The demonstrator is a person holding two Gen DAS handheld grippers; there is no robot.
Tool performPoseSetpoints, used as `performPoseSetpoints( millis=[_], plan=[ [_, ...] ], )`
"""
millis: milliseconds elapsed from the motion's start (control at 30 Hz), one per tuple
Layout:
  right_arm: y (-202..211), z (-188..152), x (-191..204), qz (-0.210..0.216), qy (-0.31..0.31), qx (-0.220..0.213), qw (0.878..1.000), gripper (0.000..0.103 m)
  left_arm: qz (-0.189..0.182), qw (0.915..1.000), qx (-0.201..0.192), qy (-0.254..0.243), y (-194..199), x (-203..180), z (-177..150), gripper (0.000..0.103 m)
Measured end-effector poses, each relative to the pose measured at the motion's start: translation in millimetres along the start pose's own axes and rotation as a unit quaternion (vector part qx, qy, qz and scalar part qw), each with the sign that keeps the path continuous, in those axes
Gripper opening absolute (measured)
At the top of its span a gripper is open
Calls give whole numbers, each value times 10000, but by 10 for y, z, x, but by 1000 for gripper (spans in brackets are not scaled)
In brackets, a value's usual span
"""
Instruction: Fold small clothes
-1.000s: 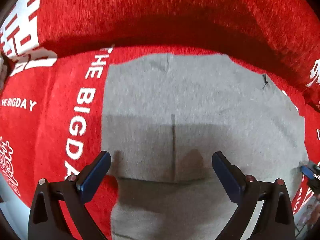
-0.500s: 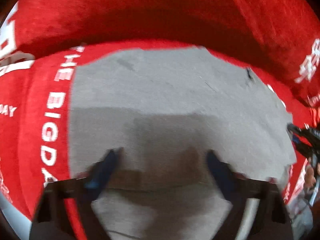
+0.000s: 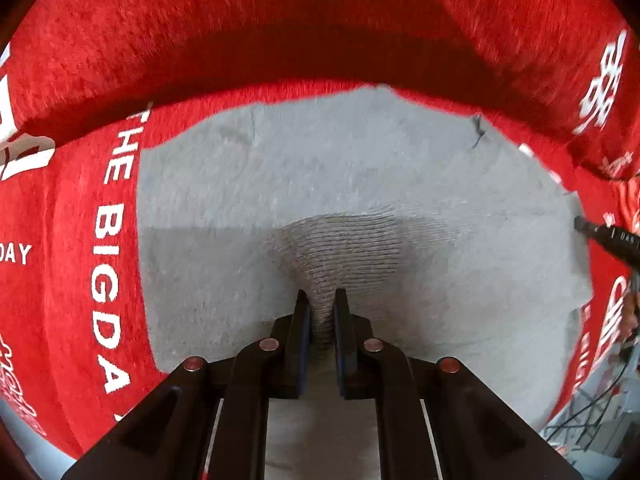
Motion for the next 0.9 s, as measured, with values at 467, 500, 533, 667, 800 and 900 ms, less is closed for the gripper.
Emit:
performPoseSetpoints(
  millis=[467, 500, 533, 667, 800, 900],
  plan=[
    [489, -352, 405, 580, -21, 148, 9982, 12, 756, 9932, -477, 747, 337, 400, 0, 46],
    [504, -427, 497, 847, -96, 219, 9961, 18, 724, 9936, -479, 718, 321, 360, -1, 46],
    [515, -501, 549, 1079, -208, 290, 9935, 18, 694, 9944, -429, 673, 284, 311, 17, 47],
    [327, -859, 696, 2054, -1128, 814, 9687, 47, 530, 9960, -197, 694, 78, 166, 6, 47],
    [29, -1027, 633, 2348, -2184, 885, 9430, 48, 401, 9943, -40, 988, -78, 193, -34, 47],
    [-56, -1000, 562, 2407, -2602, 646, 9328, 6, 303, 9942, -42, 1032, -109, 193, -4, 46]
  ],
)
Point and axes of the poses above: each gripper's, at about its wrist camera, not at the fingertips, and y roughly against the way its jaws point, x to its left, z to its top, the point moved 5 cm from there along -y, roughly the way its jaws point, and after that the axes turned 6 degrees about y, right-handed, at the moved point
